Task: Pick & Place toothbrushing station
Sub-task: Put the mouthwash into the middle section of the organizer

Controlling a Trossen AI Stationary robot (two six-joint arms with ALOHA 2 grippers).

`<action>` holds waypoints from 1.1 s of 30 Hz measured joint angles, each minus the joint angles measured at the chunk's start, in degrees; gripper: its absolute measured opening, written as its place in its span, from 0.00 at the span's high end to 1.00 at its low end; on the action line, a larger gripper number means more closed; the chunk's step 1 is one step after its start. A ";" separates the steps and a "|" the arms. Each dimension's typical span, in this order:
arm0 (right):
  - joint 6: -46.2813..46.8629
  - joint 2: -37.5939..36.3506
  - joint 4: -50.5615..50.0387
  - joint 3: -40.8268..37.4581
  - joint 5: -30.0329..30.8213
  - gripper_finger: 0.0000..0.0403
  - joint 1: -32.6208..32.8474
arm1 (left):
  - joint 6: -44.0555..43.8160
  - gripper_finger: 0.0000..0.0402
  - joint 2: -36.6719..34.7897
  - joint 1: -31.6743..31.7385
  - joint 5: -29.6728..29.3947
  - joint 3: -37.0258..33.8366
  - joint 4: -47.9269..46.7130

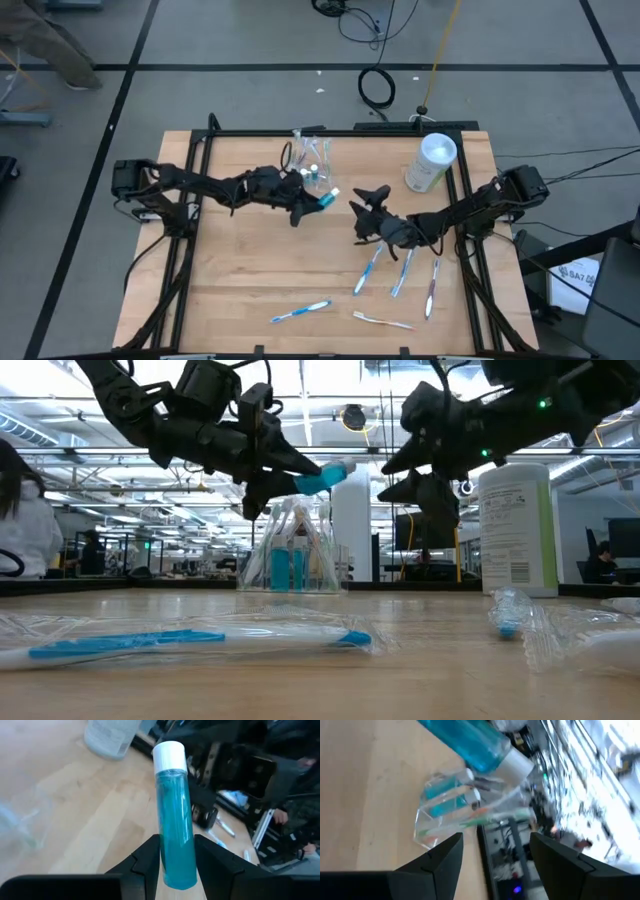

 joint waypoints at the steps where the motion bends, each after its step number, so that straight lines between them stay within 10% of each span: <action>1: 2.29 -0.21 1.03 -0.41 0.01 0.44 -0.01 | 0.74 0.70 -0.51 0.71 1.09 0.02 -0.53; 17: 45.74 -1.32 22.26 -1.11 -46.02 0.44 -14.80 | 24.79 0.70 -9.13 1.31 1.36 -0.07 0.87; 33: 52.67 -1.30 28.02 -1.06 -57.07 0.44 -17.35 | 27.83 0.70 -9.11 -1.87 -7.49 -0.07 6.17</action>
